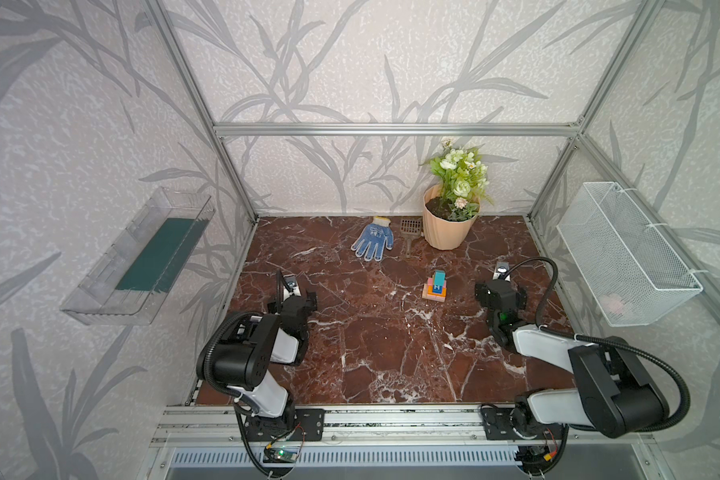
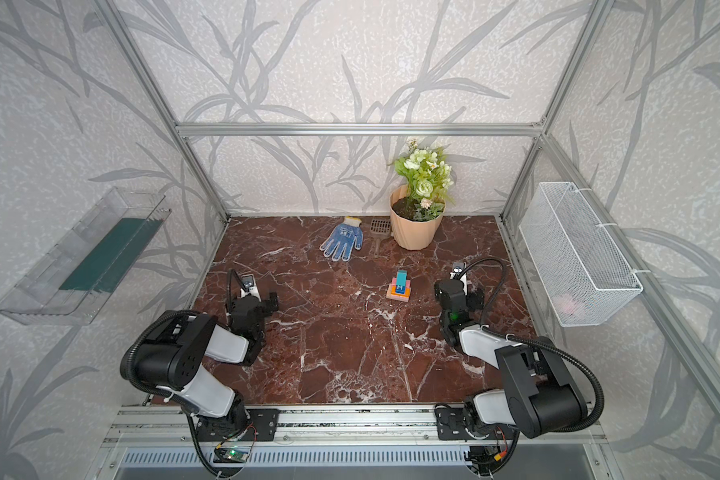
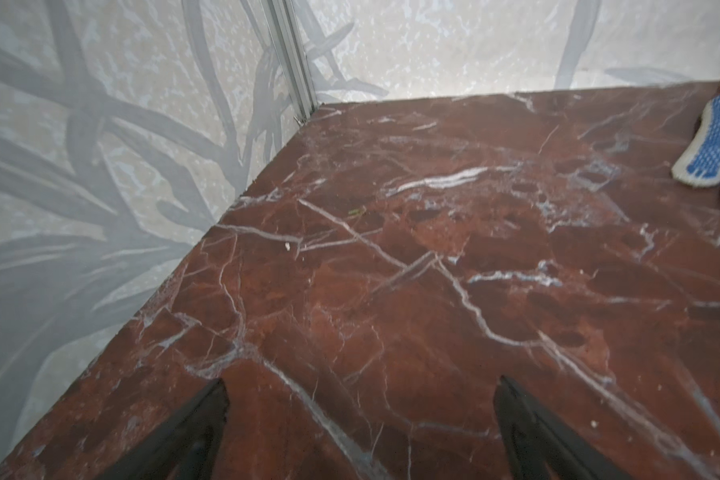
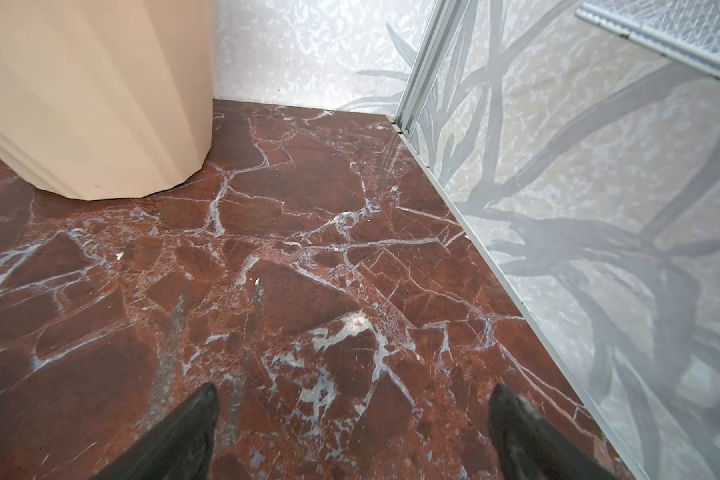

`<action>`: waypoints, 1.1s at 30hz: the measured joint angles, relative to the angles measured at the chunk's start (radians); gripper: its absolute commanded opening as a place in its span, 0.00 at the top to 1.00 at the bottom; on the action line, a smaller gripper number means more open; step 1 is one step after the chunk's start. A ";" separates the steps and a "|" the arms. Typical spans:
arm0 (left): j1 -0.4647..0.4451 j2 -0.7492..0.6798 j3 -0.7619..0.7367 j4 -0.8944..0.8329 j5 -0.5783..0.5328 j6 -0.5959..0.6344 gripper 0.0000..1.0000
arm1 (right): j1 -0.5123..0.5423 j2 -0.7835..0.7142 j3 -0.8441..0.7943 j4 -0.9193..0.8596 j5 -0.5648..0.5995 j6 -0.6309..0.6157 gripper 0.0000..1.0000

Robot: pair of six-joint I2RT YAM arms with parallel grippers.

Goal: Build the wood block tower

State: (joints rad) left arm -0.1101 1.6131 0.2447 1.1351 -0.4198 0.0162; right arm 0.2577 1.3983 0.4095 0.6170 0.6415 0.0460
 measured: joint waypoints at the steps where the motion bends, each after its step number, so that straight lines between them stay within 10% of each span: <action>1: 0.001 -0.002 0.014 0.013 0.000 0.000 0.01 | -0.005 0.031 -0.006 0.063 -0.012 -0.019 0.00; 14: 0.008 -0.003 0.035 0.023 0.002 0.000 0.01 | -0.153 0.156 -0.013 0.208 -0.478 -0.097 0.01; 33: 0.008 -0.003 0.037 0.021 0.003 0.000 0.01 | -0.151 0.157 -0.019 0.223 -0.557 -0.101 0.01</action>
State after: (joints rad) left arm -0.1017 1.6100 0.2817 1.1564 -0.4171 0.0158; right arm 0.1066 1.5551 0.3901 0.8398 0.0845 -0.0555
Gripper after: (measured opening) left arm 0.993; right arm 0.992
